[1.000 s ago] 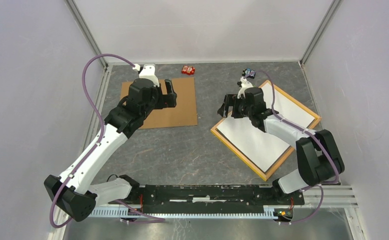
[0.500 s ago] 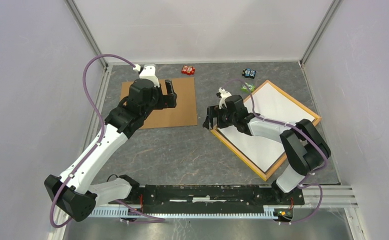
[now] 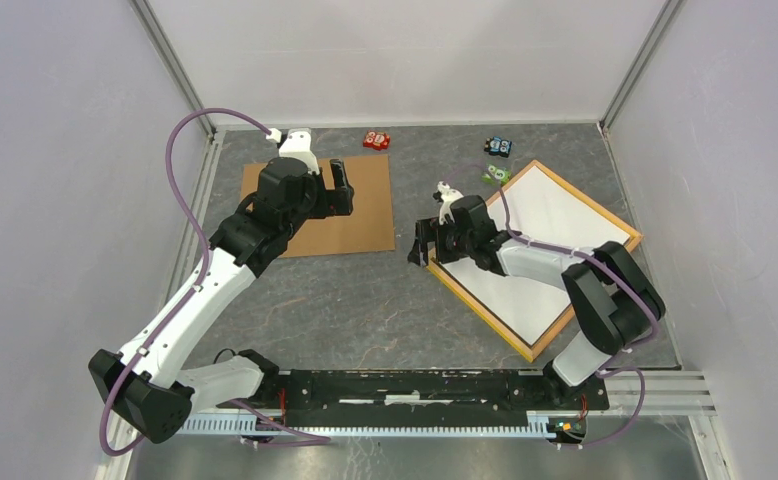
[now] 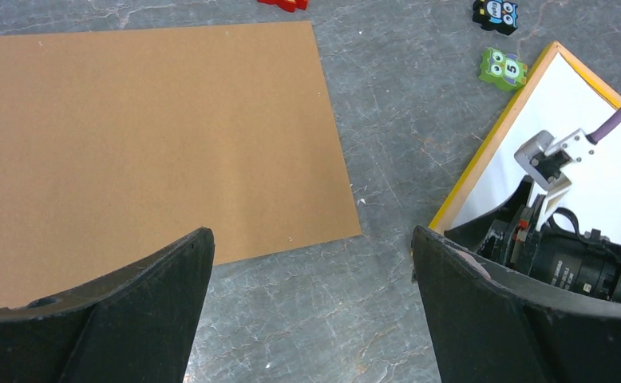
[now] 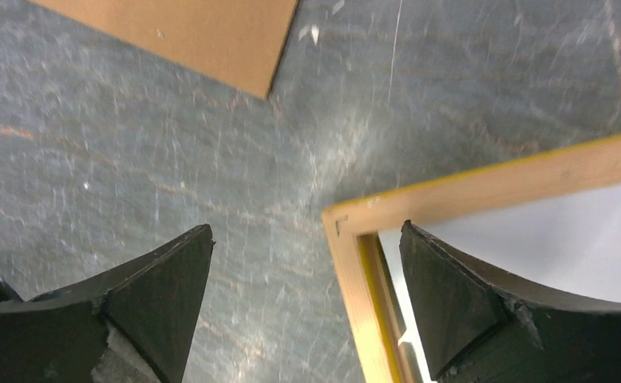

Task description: Put the photo into the frame

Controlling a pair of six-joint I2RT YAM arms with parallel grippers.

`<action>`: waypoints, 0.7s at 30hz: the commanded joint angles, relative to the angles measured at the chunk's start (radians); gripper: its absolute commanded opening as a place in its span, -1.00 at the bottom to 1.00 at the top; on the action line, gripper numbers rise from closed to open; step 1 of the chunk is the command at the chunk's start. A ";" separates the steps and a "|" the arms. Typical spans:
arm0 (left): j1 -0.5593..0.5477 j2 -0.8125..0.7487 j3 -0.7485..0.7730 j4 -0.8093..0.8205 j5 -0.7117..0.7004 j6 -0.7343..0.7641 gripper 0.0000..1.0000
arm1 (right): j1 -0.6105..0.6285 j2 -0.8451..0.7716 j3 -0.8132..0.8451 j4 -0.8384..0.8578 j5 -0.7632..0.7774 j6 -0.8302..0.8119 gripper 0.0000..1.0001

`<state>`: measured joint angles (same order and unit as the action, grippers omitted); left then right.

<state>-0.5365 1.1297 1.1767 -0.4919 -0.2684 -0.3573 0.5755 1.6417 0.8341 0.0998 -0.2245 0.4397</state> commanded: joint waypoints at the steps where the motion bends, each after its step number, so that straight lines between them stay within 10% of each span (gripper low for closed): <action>1: -0.002 -0.008 -0.001 0.040 -0.001 0.054 1.00 | 0.020 -0.076 -0.041 -0.145 0.011 -0.024 0.85; 21: -0.002 -0.002 -0.002 0.044 0.064 0.066 1.00 | -0.014 -0.166 0.019 -0.215 0.259 -0.099 0.96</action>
<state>-0.5365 1.1297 1.1767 -0.4915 -0.2512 -0.3561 0.5743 1.4525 0.8021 -0.1352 -0.0032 0.3759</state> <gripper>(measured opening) 0.997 0.976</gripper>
